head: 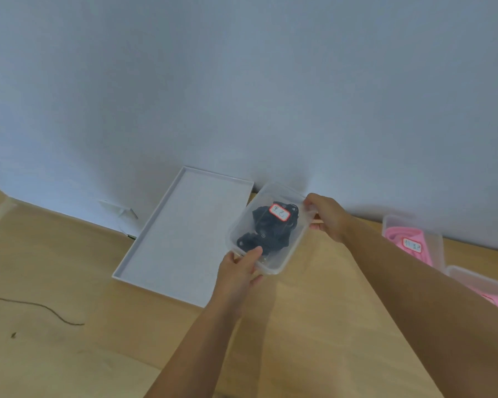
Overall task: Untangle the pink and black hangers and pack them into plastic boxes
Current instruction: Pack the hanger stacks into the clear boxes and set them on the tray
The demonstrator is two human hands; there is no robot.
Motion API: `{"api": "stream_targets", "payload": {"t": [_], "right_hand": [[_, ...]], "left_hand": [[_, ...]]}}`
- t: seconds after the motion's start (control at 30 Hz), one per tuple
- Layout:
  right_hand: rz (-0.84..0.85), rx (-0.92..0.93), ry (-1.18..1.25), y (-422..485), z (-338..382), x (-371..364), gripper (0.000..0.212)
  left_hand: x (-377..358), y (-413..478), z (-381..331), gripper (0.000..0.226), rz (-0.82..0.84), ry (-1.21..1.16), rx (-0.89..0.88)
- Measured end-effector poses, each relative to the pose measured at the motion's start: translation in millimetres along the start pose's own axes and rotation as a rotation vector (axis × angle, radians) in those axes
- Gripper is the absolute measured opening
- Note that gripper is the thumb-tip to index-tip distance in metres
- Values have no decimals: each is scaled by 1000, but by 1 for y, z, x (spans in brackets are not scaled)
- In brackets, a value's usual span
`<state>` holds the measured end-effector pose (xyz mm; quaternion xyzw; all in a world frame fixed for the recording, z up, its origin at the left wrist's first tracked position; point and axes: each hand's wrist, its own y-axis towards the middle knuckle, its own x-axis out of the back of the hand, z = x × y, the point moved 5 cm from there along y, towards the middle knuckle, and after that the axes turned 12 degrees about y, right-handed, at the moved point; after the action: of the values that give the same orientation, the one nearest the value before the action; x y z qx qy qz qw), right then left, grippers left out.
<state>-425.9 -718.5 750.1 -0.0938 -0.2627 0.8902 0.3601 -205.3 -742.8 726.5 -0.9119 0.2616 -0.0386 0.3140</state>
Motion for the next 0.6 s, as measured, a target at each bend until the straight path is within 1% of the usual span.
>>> {"api": "stream_targets", "payload": {"t": [0.07,0.17,0.23,0.37,0.47,0.53,0.6], "right_hand": [[20,-24,-11,-4,-8,8,11],[66,-61,41,-11,-20,14,15],[90,-80,76,-13,-25,15,18],[79,-72,145,-18,-19,14,18],[72,-40,202,-20,-6,6,17],[78,-42,224,-22,0,-9,16],[103,-73,230,-24,2,-36,17]], "left_hand": [[8,10,-10,31,-40,97,-18],[18,23,-26,37,-89,304,-45],[22,29,-36,35,-84,382,-50],[26,33,-53,26,-50,346,-48],[36,43,-74,37,-55,297,-61],[49,53,-96,45,-109,270,-82],[70,67,-119,49,-182,243,-98]]}}
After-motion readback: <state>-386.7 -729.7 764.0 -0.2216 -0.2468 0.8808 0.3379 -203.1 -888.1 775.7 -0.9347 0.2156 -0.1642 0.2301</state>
